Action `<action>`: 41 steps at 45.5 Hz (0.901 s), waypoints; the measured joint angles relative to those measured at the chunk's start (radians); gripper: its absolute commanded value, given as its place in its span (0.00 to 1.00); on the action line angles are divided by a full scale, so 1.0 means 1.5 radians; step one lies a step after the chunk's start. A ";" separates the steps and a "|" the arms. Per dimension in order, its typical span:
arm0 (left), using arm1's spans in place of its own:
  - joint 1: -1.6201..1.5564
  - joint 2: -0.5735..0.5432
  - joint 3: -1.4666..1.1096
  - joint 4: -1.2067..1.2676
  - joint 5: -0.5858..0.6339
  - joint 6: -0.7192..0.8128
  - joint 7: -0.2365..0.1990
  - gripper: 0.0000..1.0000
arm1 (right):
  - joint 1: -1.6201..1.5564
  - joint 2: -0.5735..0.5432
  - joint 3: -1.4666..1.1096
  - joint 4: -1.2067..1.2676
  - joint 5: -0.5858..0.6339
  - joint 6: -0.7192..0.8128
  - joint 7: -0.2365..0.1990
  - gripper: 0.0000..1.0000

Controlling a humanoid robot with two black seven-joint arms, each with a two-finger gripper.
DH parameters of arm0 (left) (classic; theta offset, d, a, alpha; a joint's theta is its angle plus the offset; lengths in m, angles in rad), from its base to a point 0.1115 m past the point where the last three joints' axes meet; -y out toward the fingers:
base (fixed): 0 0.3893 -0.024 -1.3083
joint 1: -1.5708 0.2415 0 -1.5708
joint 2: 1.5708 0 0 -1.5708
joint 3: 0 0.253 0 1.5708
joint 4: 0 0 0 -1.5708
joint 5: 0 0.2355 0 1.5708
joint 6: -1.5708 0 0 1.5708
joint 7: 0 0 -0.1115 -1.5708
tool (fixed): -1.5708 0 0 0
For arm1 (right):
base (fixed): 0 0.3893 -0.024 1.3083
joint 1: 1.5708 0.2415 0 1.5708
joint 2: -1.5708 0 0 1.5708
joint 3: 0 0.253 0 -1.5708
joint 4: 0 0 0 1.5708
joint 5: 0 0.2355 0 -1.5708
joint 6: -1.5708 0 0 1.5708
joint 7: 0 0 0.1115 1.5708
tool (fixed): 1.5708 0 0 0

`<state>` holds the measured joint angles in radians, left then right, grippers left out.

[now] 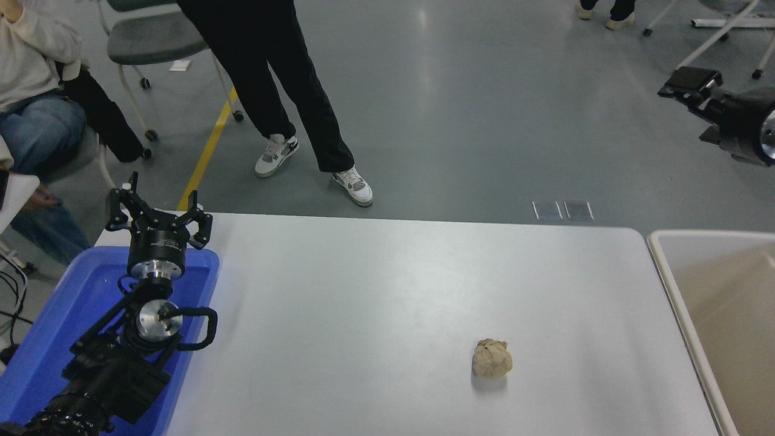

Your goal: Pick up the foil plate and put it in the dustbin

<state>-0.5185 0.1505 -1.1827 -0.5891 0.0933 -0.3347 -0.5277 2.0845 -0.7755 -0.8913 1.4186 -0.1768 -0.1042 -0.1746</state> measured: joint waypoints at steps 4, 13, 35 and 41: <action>0.000 0.000 0.000 0.000 0.000 0.000 0.000 0.99 | 0.050 0.047 -0.045 0.012 0.017 0.010 0.001 1.00; 0.000 0.000 0.000 0.001 0.000 0.000 0.000 0.99 | 0.129 0.138 -0.109 0.041 0.035 0.034 0.002 1.00; 0.000 0.000 0.000 0.001 -0.001 0.000 0.000 0.99 | 0.221 0.263 -0.143 0.160 0.044 0.223 0.005 1.00; 0.000 0.001 0.000 0.001 -0.001 0.000 0.000 0.99 | 0.239 0.277 -0.141 0.177 0.045 0.295 0.007 1.00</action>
<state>-0.5182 0.1513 -1.1827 -0.5879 0.0921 -0.3347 -0.5277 2.4437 -0.3598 -1.1021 1.6840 -0.1091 0.3383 -0.1647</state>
